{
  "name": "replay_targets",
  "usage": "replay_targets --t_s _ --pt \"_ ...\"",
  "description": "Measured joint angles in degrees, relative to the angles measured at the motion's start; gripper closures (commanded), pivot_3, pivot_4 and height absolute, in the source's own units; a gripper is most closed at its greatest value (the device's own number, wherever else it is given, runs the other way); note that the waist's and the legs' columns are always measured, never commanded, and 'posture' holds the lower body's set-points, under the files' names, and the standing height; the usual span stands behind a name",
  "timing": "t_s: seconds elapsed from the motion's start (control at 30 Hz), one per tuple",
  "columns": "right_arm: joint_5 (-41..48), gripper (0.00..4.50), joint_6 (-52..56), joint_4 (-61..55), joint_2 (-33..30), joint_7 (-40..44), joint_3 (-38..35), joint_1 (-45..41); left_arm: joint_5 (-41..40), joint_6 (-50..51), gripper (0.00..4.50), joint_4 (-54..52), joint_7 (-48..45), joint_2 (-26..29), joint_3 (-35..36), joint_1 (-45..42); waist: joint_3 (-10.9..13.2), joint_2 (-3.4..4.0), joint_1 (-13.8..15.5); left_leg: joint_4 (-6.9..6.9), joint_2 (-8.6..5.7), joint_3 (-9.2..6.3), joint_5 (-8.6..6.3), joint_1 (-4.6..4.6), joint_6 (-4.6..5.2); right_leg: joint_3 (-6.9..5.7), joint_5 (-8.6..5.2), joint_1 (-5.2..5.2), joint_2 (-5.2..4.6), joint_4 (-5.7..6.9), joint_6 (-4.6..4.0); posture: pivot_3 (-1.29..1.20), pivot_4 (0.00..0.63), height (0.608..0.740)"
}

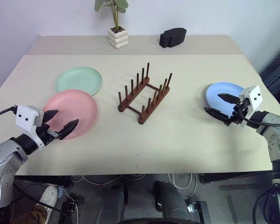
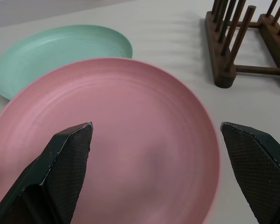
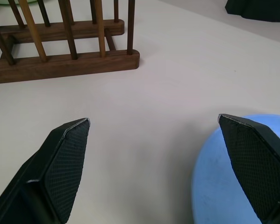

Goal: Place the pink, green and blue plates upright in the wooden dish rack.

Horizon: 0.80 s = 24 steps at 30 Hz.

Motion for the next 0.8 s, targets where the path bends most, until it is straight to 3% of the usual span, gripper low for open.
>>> replay_targets --t_s 0.47,0.67,0.8 --pt "-0.55 0.01 0.06 -3.47 2.38 -3.02 1.35 0.69 -1.44 0.77 0.0 -3.35 0.28 -0.67 -3.04 -0.02 0.0 0.0 0.05 0.0 0.01 0.0 0.0 0.0 0.0 0.0 0.0 0.0 -0.01 0.0 0.0 0.0 0.15 0.736" --pt "-0.52 0.01 0.5 -6.22 2.44 -4.16 1.55 2.86 -2.45 2.86 0.0 -7.05 -0.32 -0.73 -8.09 -0.34 0.0 0.0 0.11 0.0 -0.01 -0.01 0.0 0.0 0.0 0.0 0.0 0.0 0.0 0.01 0.0 0.0 0.15 0.736" --pt "-0.46 0.01 0.51 -7.61 2.48 -4.87 1.35 5.29 -1.92 5.43 0.0 -7.19 -0.32 -0.61 -15.67 -4.4 0.0 0.0 0.15 0.02 -0.06 0.0 0.0 0.0 0.0 0.01 0.0 0.03 -0.01 0.0 0.01 0.0 0.15 0.736"
